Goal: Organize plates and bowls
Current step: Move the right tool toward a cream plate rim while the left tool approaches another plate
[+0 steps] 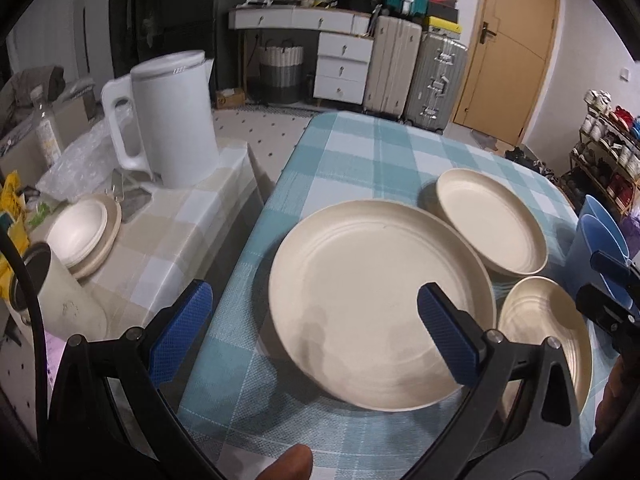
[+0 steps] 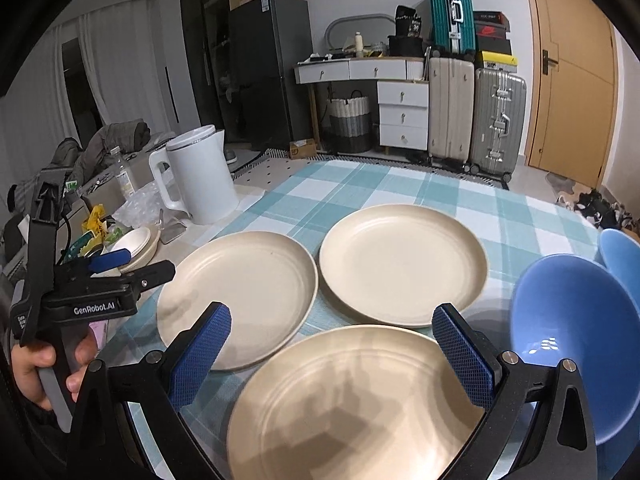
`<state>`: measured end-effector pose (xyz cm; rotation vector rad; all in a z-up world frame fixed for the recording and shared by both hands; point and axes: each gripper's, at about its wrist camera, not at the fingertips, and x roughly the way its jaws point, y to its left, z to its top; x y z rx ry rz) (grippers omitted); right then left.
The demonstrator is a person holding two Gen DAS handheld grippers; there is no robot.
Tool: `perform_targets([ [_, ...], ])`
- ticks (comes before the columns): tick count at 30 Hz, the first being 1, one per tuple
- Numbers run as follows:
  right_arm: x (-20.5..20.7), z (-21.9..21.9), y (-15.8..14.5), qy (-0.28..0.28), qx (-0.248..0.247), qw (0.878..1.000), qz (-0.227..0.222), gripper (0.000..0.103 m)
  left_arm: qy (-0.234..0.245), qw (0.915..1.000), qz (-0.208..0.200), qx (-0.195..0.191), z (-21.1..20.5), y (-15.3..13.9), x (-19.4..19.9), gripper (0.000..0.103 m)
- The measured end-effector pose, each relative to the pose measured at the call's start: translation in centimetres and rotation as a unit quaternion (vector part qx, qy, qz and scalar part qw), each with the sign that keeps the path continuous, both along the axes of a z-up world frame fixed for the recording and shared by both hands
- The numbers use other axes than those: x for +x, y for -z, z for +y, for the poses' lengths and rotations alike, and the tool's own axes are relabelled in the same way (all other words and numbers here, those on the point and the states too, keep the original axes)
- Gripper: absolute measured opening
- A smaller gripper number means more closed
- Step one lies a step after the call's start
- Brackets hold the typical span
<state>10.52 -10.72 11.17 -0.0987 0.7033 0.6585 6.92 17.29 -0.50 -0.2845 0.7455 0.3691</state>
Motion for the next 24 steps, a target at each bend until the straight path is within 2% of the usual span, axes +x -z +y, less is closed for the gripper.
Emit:
perform_targets([
  [9, 1.5, 2.6, 1.9, -0.001, -0.011, 1.0, 0.027, 0.103, -0.009, 0.9997, 0.018, -0.016, 1.5, 2.0, 0.0, 0.102],
  [13, 2.4, 4.0, 2.7, -0.012, -0.017, 0.999, 0.044, 0.102, 0.0, 0.9991, 0.027, -0.034, 2.0, 2.9, 0.1, 0.096],
  [17, 3.0, 5.2, 3.3, -0.025, -0.02, 0.998, 0.057, 0.097, -0.004, 0.998, 0.042, -0.047, 2.5, 4.0, 0.4, 0.087],
  [24, 4.0, 6.8, 4.6, -0.039, -0.028, 0.996, 0.078, 0.086, -0.006, 0.9971, 0.053, -0.054, 2.5, 5.1, 0.8, 0.081],
])
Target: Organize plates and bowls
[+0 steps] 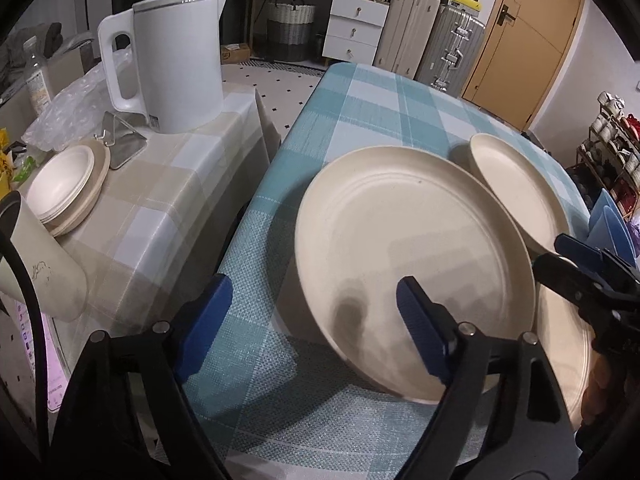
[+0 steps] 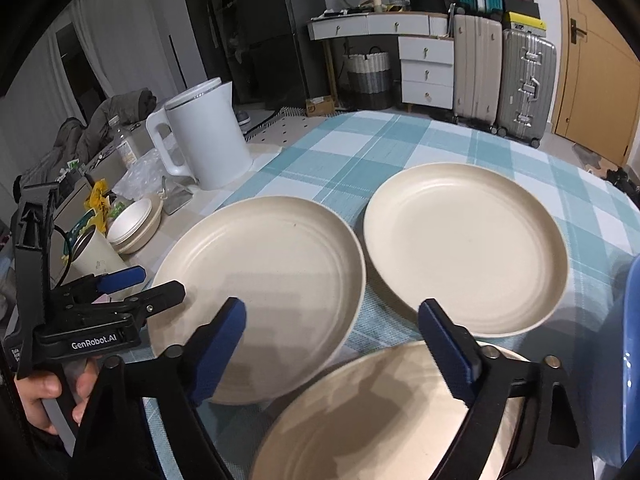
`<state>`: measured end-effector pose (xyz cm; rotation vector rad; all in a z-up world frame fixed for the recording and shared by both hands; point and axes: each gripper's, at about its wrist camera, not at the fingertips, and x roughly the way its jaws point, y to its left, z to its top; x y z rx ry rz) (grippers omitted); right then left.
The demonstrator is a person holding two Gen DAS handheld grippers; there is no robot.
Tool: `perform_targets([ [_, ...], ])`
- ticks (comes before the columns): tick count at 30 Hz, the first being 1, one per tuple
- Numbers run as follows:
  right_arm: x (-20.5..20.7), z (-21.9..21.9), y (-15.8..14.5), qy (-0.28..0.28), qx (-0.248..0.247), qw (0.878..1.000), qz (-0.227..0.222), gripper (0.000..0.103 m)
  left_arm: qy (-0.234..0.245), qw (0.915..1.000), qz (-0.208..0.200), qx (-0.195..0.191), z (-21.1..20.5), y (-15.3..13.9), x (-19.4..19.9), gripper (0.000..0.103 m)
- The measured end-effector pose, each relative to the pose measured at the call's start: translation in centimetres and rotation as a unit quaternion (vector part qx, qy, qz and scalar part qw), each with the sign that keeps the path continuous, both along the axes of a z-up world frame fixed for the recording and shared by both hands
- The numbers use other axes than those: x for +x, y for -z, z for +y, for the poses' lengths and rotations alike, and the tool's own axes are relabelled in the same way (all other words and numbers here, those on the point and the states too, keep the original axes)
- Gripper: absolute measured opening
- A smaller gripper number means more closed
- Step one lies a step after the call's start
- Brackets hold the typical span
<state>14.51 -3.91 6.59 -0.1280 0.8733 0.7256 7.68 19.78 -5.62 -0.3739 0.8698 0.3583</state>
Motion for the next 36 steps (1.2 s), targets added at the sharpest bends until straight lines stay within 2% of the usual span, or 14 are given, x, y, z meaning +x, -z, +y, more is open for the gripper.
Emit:
perform_targets([
  [5, 0.8, 0.9, 0.9, -0.003, 0.0, 1.0, 0.024, 0.075, 0.003, 1.0, 0.0, -0.008, 0.2, 0.2, 0.0, 0.077],
  [12, 1.3, 2.1, 1.8, -0.004, -0.015, 1.0, 0.028, 0.067, -0.001, 0.9999, 0.007, -0.008, 0.3, 0.6, 0.2, 0.07],
  [14, 1.5, 2.4, 2.1, -0.003, -0.018, 0.999, 0.034, 0.058, -0.001, 0.9999, 0.008, -0.008, 0.3, 0.7, 0.2, 0.066],
  [18, 1.9, 2.9, 2.7, -0.001, -0.032, 0.999, 0.037, 0.054, -0.002, 1.0, 0.007, -0.003, 0.2, 0.7, 0.2, 0.061],
  [20, 2.0, 2.8, 2.9, 0.003, -0.033, 0.999, 0.043, 0.047, 0.0, 1.0, 0.009, 0.003, 0.1, 0.7, 0.3, 0.058],
  [24, 2.1, 2.9, 2.9, 0.008, -0.036, 0.998, 0.043, 0.043, 0.004, 0.9999, 0.011, 0.009, -0.1, 0.8, 0.4, 0.049],
  [30, 2.1, 2.5, 2.9, 0.024, -0.047, 0.998, 0.036, 0.023, 0.013, 0.9999, 0.006, 0.004, -0.4, 0.8, 0.5, 0.026],
  [36, 2.2, 2.3, 2.9, 0.033, -0.05, 0.998, 0.031, 0.017, 0.014, 0.9998, 0.005, 0.009, -0.8, 0.7, 0.5, 0.025],
])
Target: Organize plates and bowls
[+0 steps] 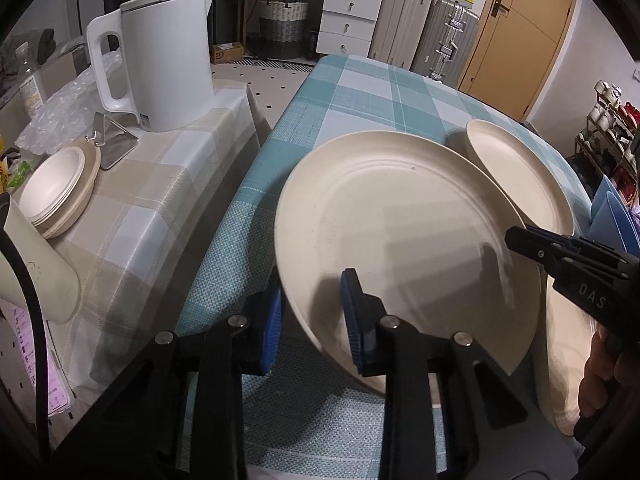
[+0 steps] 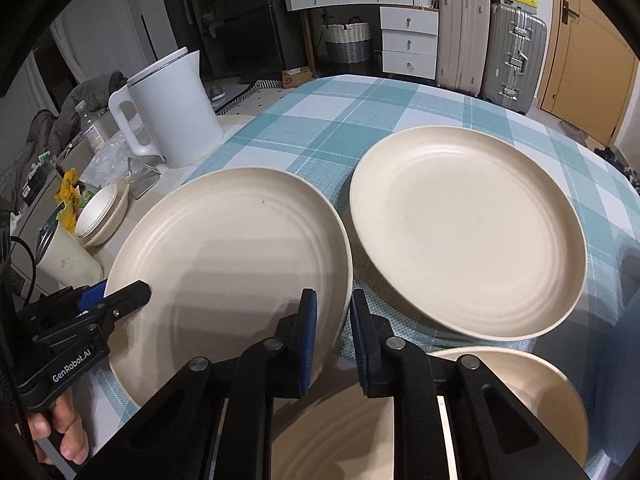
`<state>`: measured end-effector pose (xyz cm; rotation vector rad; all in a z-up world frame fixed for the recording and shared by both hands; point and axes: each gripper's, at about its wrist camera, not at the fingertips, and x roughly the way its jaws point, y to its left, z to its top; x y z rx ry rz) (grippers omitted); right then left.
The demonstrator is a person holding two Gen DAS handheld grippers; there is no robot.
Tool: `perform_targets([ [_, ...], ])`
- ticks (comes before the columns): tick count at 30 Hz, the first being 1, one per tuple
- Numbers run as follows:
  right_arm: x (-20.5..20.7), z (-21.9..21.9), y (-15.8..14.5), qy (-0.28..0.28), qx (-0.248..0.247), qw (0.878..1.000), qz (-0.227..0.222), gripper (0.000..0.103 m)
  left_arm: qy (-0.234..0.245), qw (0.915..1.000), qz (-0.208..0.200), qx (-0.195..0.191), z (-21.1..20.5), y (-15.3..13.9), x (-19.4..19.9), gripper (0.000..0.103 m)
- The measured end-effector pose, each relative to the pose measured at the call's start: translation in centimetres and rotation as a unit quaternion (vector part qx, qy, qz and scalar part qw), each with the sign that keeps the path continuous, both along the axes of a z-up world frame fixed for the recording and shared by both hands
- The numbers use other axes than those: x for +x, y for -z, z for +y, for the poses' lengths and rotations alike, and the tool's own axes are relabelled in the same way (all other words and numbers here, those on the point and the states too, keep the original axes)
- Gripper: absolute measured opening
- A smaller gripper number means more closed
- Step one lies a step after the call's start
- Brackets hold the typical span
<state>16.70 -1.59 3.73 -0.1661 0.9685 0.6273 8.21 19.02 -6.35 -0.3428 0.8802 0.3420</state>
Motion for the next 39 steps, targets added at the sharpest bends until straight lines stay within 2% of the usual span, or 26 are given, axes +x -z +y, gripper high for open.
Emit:
perform_targets([
  [8, -0.4, -0.4, -0.4, 0.007, -0.001, 1.0, -0.014, 0.017, 0.001, 1.0, -0.002, 0.005, -0.4, -0.4, -0.1, 0.024],
  [21, -1.8, -1.1, -1.7, 0.005, 0.006, 0.999, -0.033, 0.017, 0.002, 0.9992, -0.03, 0.025, -0.9, -3.5, -1.3, 0.024],
  [28, -2.9, -1.9, -3.3, 0.009, 0.016, 0.998, -0.059, 0.017, 0.006, 0.9982, -0.047, 0.036, -1.8, -5.1, -2.0, 0.024],
  [39, -5.0, -4.4, -5.3, 0.029, 0.03, 0.995, -0.095, 0.017, 0.03, 0.9955, -0.07, 0.056, -4.8, -7.8, -2.8, 0.024],
])
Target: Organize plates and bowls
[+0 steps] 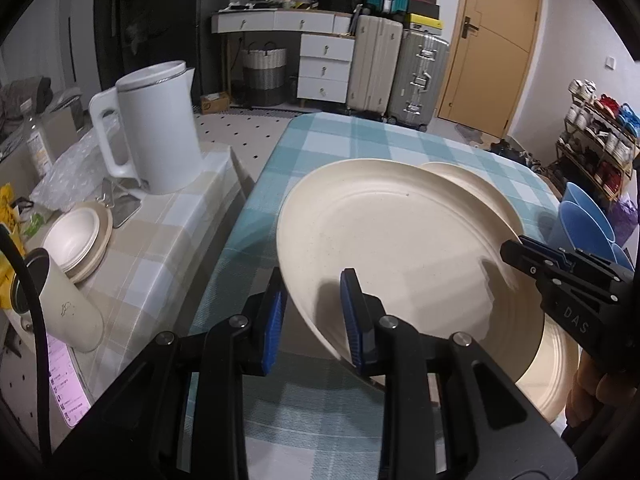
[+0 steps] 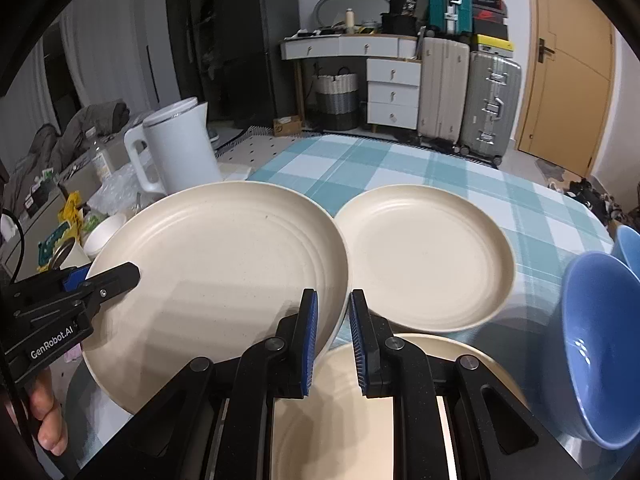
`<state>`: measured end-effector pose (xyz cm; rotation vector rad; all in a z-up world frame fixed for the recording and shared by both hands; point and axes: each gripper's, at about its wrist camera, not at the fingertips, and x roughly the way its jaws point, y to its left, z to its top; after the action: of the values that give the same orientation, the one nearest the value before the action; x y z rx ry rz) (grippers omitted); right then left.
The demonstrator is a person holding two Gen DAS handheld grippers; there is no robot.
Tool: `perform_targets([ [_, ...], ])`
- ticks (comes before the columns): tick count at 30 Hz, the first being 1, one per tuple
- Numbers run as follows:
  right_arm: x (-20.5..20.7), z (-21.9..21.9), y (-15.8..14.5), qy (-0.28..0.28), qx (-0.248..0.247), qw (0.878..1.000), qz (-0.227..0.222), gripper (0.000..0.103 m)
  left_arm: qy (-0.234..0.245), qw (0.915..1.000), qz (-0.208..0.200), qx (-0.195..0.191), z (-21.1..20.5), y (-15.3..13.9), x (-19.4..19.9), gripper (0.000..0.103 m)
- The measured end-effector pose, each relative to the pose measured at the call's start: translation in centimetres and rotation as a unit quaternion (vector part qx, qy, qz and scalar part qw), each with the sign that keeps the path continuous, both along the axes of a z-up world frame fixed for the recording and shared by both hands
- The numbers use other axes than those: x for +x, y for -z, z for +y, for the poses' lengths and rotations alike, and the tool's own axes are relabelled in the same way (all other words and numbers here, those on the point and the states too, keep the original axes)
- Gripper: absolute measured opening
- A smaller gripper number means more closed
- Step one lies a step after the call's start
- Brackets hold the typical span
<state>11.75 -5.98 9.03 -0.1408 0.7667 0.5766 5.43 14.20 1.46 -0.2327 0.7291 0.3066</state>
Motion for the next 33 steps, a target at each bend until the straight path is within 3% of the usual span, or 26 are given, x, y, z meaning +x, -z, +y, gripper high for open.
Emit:
perform_targets([
  [18, -3.4, -6.4, -2.6, 0.053, 0.014, 0.998, -0.024, 0.017, 0.064, 0.9977, -0.016, 0.016, -6.2, -2.7, -0.8, 0.024],
  [33, -5.8, -11.4, -3.0, 0.1, 0.01, 0.995, -0.018, 0.017, 0.126, 0.9917, -0.001, 0.026, -10.6, -2.6, -0.6, 0.024],
])
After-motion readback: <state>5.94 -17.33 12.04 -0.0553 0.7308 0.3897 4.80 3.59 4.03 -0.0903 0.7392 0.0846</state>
